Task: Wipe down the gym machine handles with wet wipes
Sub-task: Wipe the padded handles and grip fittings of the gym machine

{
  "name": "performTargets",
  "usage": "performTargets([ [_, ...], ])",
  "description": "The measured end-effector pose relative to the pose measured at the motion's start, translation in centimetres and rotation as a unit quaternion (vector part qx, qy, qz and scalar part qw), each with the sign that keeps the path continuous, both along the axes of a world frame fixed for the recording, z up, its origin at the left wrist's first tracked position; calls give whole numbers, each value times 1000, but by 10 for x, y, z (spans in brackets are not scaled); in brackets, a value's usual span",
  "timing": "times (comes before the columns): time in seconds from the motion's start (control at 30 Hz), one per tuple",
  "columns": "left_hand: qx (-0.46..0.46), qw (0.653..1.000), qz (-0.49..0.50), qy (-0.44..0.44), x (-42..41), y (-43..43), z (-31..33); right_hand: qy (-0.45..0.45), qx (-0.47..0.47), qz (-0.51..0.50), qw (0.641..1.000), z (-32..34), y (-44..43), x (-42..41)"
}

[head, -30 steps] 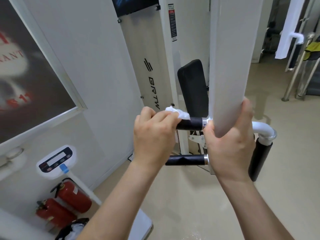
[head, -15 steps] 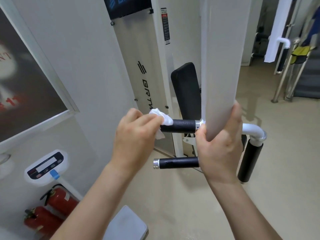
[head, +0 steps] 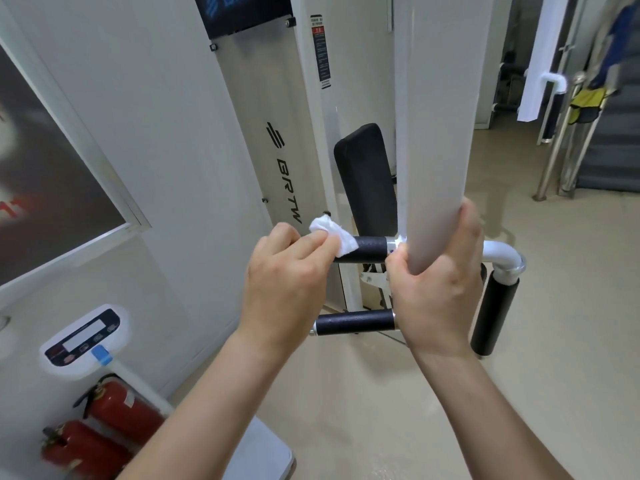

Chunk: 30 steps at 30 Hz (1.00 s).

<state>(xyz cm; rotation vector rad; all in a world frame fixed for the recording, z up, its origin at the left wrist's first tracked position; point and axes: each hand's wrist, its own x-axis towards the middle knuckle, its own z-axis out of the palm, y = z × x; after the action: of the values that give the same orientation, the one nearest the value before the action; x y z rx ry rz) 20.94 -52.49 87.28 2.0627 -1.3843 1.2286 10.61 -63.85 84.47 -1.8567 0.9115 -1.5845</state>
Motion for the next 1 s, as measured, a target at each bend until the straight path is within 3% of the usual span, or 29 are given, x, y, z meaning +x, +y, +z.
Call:
performTargets([
  [0.27,45,994,-98,10,-15,-36,-3,-17,11,26,999,0,1,2],
  [0.37,53,995,-80,10,-14,-35,-1,-17,21,41,999,1,-1,-1],
  [0.53,-7,999,13,48,15,8,6,-13,15,39,999,3,2,-3],
  [0.67,-42,996,15,81,9,24,8,-2,11,27,1000,2,4,-1],
  [0.87,22,999,20,17,-10,4,-1,12,-6,11,1000,1,5,-3],
  [1.0,-44,999,12,3,-1,15,7,18,-13,12,1000,0,5,-3],
])
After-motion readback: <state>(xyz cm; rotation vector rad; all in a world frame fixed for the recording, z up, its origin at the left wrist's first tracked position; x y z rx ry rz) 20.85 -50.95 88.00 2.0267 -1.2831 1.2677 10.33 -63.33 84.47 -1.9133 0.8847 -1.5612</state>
